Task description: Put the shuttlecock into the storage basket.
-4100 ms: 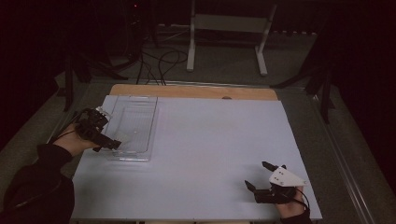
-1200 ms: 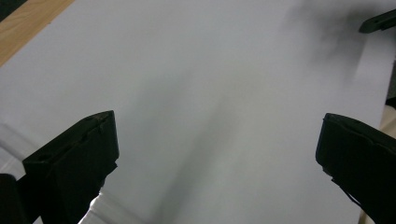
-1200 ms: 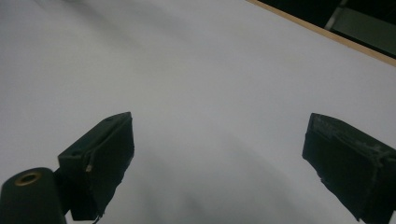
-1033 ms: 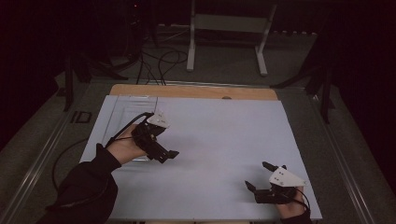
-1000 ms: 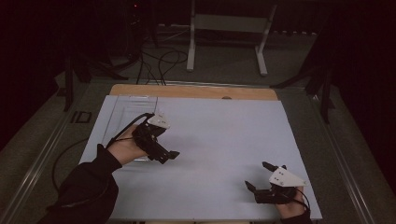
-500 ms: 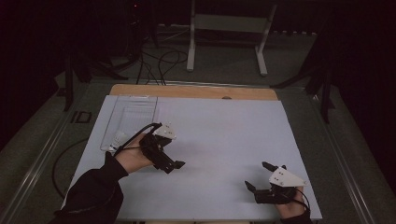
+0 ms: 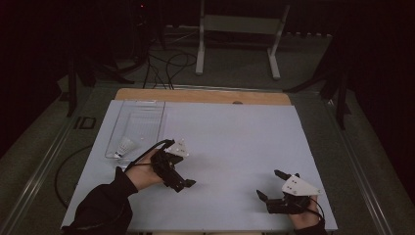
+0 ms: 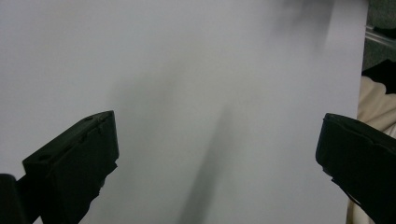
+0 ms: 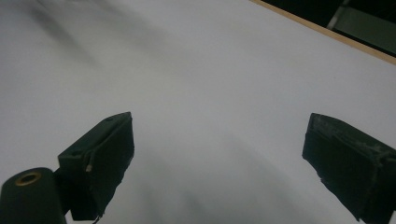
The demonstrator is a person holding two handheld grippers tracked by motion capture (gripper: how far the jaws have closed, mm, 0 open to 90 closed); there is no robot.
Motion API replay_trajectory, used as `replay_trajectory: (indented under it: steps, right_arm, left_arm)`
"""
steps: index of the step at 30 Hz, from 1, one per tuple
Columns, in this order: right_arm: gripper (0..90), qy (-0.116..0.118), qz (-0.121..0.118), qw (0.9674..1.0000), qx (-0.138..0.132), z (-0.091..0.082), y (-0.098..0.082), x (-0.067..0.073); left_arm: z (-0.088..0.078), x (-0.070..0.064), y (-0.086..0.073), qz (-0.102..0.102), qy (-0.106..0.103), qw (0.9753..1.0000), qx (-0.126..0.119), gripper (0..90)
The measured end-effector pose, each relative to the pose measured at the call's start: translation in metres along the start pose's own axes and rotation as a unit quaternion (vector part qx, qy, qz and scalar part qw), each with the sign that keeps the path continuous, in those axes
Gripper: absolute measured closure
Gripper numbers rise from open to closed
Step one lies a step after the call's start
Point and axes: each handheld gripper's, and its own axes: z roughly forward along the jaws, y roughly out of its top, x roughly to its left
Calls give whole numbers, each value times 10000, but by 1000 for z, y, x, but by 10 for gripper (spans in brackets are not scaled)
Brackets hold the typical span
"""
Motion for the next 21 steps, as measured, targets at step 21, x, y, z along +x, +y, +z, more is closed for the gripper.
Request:
replay_trajectory:
  steps: [21]
  right_arm:
    - [89,3,15,10000,2,0,-1,0]
  left_arm:
    - [10,-9,-42,34,-124,9999,-68,1]
